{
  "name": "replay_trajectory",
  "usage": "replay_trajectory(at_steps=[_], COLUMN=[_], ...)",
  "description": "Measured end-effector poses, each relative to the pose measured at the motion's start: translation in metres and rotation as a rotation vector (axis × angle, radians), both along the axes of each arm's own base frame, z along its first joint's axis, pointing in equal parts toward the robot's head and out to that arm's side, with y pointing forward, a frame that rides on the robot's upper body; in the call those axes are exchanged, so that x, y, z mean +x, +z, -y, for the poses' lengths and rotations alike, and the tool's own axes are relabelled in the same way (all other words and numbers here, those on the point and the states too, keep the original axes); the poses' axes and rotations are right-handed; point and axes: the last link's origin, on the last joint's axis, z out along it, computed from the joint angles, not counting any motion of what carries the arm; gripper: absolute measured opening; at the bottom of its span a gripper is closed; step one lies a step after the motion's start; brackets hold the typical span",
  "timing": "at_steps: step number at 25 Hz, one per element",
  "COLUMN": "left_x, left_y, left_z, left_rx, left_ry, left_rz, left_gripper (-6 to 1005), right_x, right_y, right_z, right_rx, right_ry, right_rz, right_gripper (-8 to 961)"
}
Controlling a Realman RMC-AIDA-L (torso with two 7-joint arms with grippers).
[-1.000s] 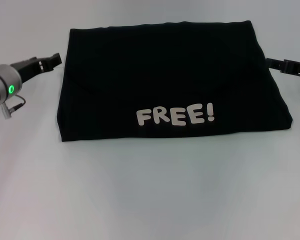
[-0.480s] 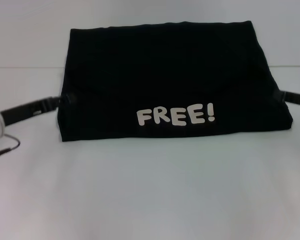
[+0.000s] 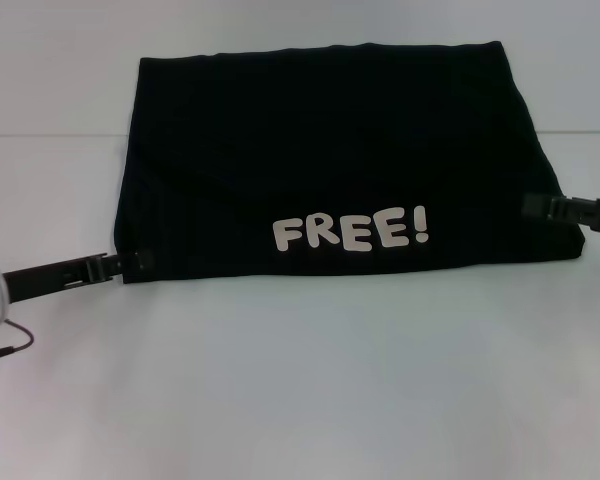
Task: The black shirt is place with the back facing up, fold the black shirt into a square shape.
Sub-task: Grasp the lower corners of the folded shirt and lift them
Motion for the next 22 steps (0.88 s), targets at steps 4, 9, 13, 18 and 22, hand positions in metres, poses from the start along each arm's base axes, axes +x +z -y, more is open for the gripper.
replay_trajectory(at_steps=[4, 9, 13, 18, 22], left_x=[0.000, 0.002, 0.005, 0.007, 0.008], left_y=[-0.007, -0.010, -0.014, -0.018, -0.018], left_z=[-0.006, -0.010, -0.009, -0.008, -0.009], left_rx=[0.008, 0.005, -0.024, -0.047, -0.053], left_ry=[0.015, 0.010, -0.010, -0.025, -0.031], left_rz=[-0.030, -0.051, -0.062, -0.074, -0.084], left_gripper=[646, 626, 610, 589, 573], right_x=[-0.003, -0.003, -0.002, 0.000, 0.001], right_y=[0.000, 0.000, 0.001, 0.001, 0.002], right_z=[-0.006, -0.009, -0.009, -0.008, -0.008], right_rx=[0.013, 0.018, 0.022, 0.028, 0.031], right_ry=[0.000, -0.002, -0.006, -0.018, -0.023], right_rz=[0.012, 0.020, 0.023, 0.022, 0.021], right_gripper=[611, 611, 611, 611, 611])
